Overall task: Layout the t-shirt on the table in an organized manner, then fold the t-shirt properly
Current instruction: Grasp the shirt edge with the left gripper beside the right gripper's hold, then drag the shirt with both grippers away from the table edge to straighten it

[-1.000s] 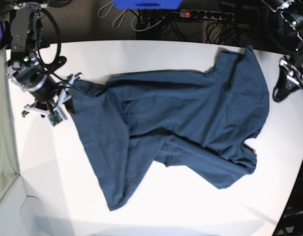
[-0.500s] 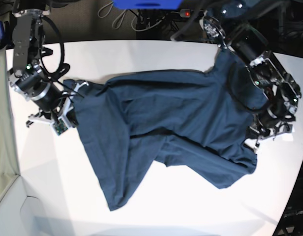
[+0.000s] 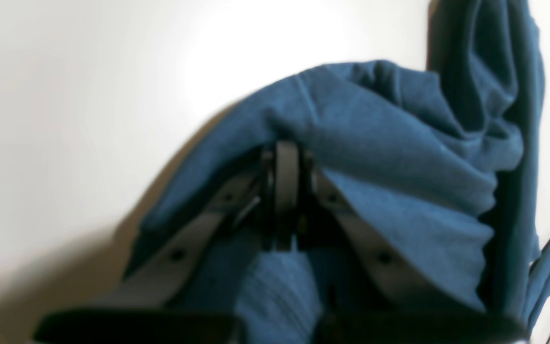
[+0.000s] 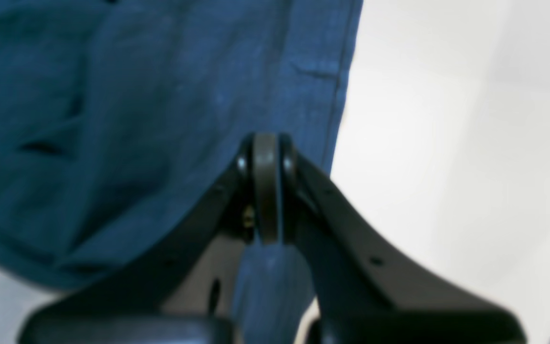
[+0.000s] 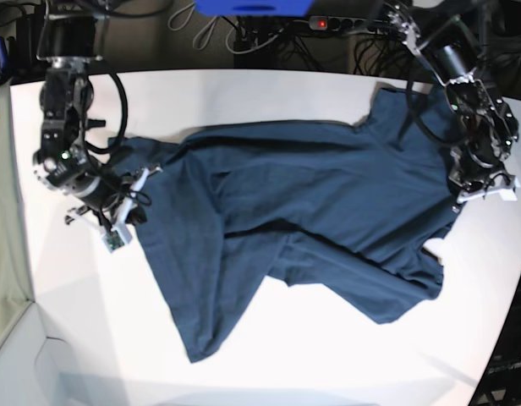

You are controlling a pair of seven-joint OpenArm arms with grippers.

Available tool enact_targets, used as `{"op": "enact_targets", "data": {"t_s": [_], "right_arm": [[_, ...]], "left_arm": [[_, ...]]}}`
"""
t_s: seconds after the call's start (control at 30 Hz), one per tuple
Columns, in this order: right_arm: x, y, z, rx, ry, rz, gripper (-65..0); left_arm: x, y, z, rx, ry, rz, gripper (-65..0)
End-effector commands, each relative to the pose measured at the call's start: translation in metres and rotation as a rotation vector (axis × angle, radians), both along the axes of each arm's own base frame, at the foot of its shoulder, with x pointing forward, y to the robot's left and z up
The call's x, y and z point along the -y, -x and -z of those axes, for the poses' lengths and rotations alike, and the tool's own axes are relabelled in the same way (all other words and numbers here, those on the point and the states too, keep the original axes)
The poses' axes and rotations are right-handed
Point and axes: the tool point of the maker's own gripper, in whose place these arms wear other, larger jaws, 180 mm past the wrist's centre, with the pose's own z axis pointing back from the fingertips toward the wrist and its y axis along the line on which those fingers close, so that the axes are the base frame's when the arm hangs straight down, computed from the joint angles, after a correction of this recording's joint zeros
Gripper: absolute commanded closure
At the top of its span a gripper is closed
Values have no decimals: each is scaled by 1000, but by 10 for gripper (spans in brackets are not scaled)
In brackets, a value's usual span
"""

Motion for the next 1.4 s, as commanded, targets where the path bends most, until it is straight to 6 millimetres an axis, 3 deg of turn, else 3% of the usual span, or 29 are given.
{"op": "enact_targets", "data": {"t_s": [0.0,0.2,0.37,0.6,0.73,0.83,0.93,1.0,1.1,1.2,1.27,1.37], "right_arm": [[1,-14,-13,46,-18,4,0],[10,-2,35,-97,-40,37,0],[25,36,67,-200,-9,47,0],[39,69,54,-155,58,13,0],[34,84,36,-115,90,-22,0],[42,95,15,-65,110,4,0],[38,95,-1,-16,98,24,0],[34,91,-11,20,86,30,0],[17,69,-27,84,49,18,0],[-4,48,-35,123,6,-8,0],[-19,33,-37,138,-20,-36,0],[-31,13,-29,119,-48,-57,0]], "left_arm": [[-10,34,23,-144,-19,-23,-1],[-21,76,25,-197,-77,-17,-1],[-21,87,-14,-131,-191,6,-1],[-23,70,-88,20,-351,37,-1],[-12,44,-106,140,-280,27,-1],[-3,22,-115,219,-218,28,-1],[9,2,-104,221,-164,47,-1],[20,-10,-87,197,-115,67,-1],[29,-17,-55,134,-42,75,-1],[26,-8,-22,30,-28,70,-1],[13,6,-4,-52,-80,66,-1],[-4,30,12,-107,-159,42,-1]]}}
